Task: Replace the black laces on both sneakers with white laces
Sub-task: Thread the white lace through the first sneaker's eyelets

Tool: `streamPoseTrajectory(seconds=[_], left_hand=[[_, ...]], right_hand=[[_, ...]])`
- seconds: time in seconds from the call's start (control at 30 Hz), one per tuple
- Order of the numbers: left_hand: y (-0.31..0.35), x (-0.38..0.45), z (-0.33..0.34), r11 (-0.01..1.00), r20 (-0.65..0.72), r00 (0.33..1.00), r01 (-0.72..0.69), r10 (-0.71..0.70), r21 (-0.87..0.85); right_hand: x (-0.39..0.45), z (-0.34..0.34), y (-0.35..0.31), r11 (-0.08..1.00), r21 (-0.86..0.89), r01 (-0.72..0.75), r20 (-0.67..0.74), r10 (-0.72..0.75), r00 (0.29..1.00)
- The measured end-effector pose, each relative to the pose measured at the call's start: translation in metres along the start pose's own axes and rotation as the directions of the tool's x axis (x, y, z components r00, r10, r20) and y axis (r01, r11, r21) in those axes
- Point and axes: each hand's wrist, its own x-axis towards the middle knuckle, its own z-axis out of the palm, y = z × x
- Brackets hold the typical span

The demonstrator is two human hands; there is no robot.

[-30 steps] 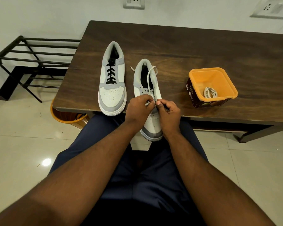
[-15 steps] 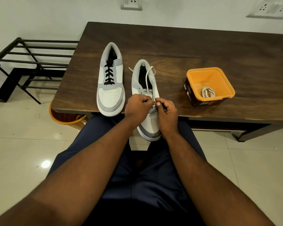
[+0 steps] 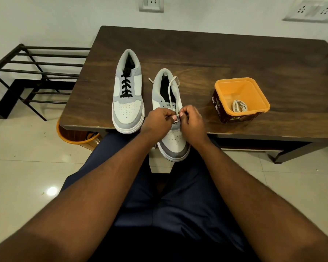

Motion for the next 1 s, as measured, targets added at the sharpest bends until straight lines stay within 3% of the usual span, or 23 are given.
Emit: streamPoseTrajectory(seconds=[0.13, 0.23, 0.3, 0.37, 0.43, 0.5, 0.57, 0.7, 0.87, 0.93, 1.0], left_hand=[[0.002, -0.013, -0.004, 0.955, -0.044, 0.998, -0.025, 0.039, 0.295], [0.003, -0.021, -0.006, 0.887, -0.121, 0.991, 0.013, 0.048, 0.461], [0.002, -0.024, -0.004, 0.869, -0.153, 0.984, -0.002, 0.09, 0.495], [-0.003, -0.028, -0.001, 0.874, -0.195, 0.972, -0.02, 0.131, 0.485], [-0.011, -0.034, 0.003, 0.871, -0.226, 0.96, -0.033, 0.163, 0.49], [-0.022, -0.04, 0.007, 0.862, -0.25, 0.948, -0.048, 0.2, 0.505], [-0.031, -0.042, 0.01, 0.863, -0.264, 0.935, -0.076, 0.236, 0.5], [-0.037, -0.038, 0.014, 0.872, -0.28, 0.923, -0.102, 0.263, 0.48], [-0.039, -0.039, 0.016, 0.872, -0.312, 0.903, -0.122, 0.295, 0.473], [-0.038, -0.038, 0.015, 0.872, -0.327, 0.898, -0.113, 0.295, 0.477], [-0.038, -0.039, 0.014, 0.867, -0.336, 0.896, -0.098, 0.291, 0.488]], right_hand=[[0.021, -0.03, -0.012, 0.959, -0.278, 0.055, 0.108, -0.026, 0.994], [0.049, -0.064, -0.024, 0.933, -0.358, 0.027, -0.002, -0.03, 1.0], [0.072, -0.081, -0.031, 0.955, -0.294, -0.033, -0.144, -0.01, 0.99], [0.085, -0.086, -0.037, 0.99, -0.09, -0.107, -0.229, 0.084, 0.97], [0.078, -0.078, -0.04, 0.965, 0.116, -0.237, -0.171, 0.254, 0.952], [0.054, -0.06, -0.035, 0.885, 0.224, -0.409, -0.025, 0.425, 0.905], [0.022, -0.04, -0.026, 0.845, 0.267, -0.464, 0.053, 0.468, 0.882], [-0.013, -0.018, -0.01, 0.988, 0.01, -0.151, -0.003, 0.151, 0.988], [-0.009, -0.023, -0.011, 0.967, -0.223, 0.12, 0.131, -0.092, 0.987], [0.001, -0.031, -0.013, 0.952, -0.275, 0.137, 0.118, -0.107, 0.987], [0.021, -0.045, -0.017, 0.959, -0.283, 0.015, -0.036, -0.026, 0.999]])
